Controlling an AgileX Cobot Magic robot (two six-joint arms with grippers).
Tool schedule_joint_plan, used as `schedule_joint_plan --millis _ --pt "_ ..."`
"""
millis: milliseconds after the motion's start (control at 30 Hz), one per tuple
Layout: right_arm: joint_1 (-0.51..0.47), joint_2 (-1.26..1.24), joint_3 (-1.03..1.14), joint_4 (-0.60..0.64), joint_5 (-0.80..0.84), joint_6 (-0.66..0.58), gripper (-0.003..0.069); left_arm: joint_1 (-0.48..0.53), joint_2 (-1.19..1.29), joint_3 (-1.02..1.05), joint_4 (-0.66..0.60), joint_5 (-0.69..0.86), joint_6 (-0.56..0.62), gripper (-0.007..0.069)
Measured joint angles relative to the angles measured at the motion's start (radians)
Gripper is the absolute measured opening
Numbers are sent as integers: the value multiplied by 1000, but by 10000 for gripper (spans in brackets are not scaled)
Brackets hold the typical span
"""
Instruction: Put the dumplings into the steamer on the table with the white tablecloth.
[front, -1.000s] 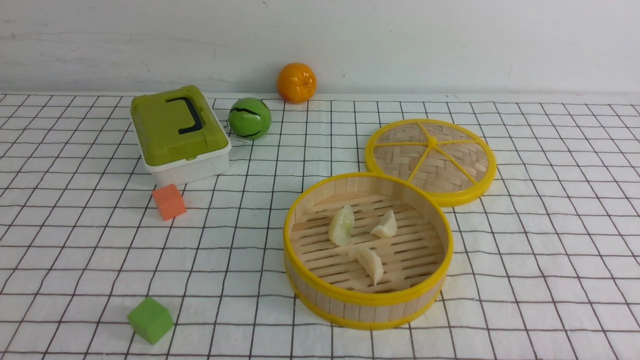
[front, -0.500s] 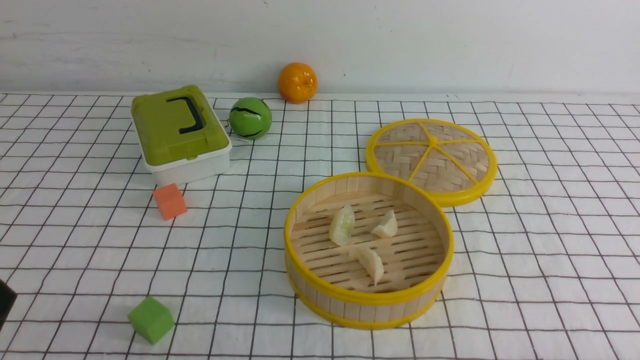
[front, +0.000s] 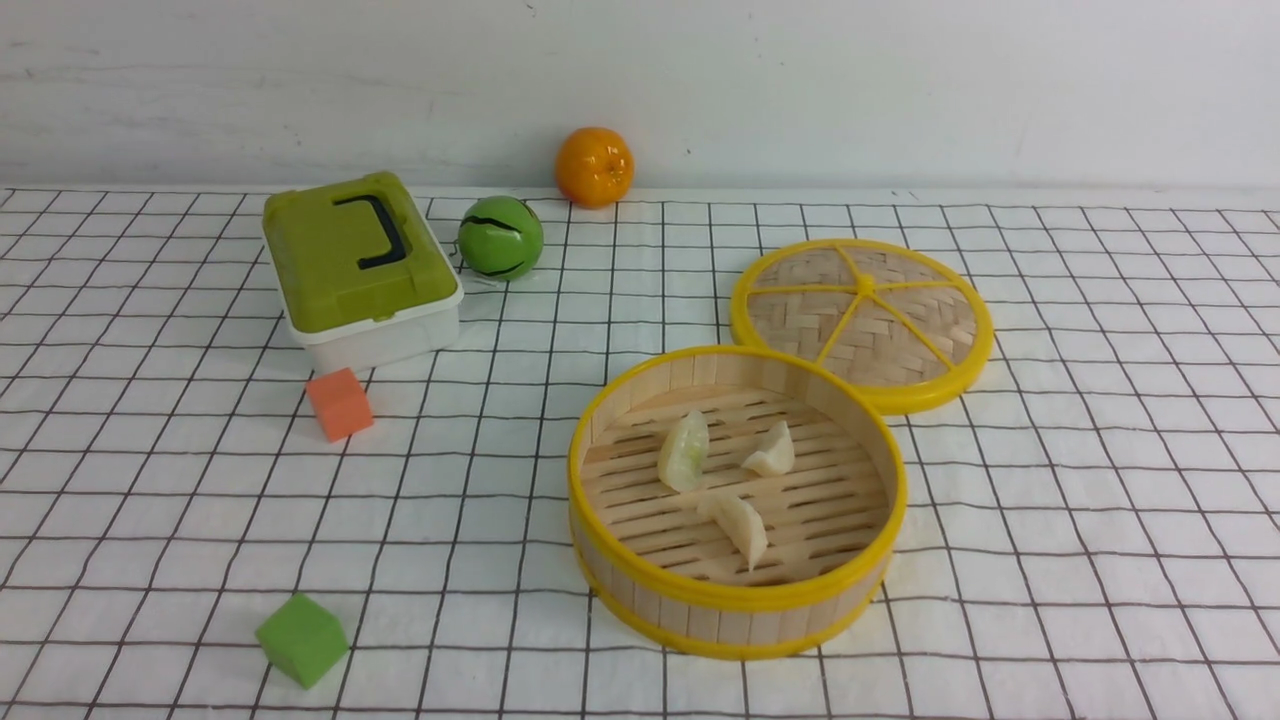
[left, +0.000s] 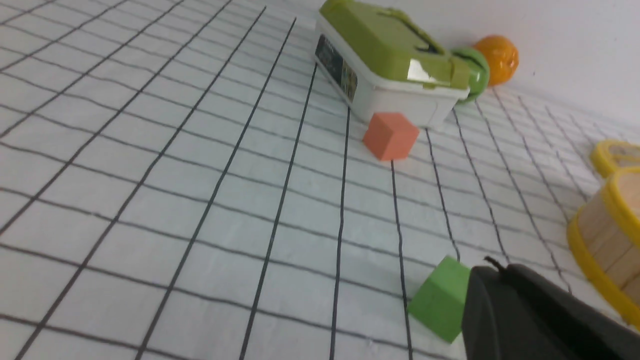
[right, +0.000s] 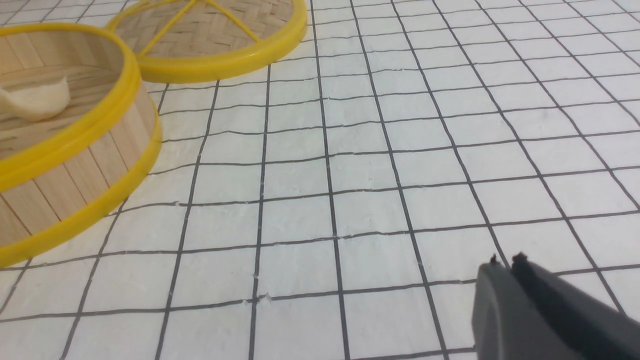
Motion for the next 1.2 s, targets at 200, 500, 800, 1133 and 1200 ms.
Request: schedule_joint_plan --millis 200,500,800,1133,1200 --pt "0 0 0 0 0 0 32 -40 0 1 1 60 69 -13" --pt "0 0 0 0 0 0 44 28 0 1 -17 72 80 -13" --pt "0 0 0 0 0 0 55 59 0 1 -33 72 80 -13" --pt "0 0 0 0 0 0 73 59 0 1 -36 72 80 -13" --pt "0 0 0 0 0 0 74 59 0 1 -36 72 80 -13"
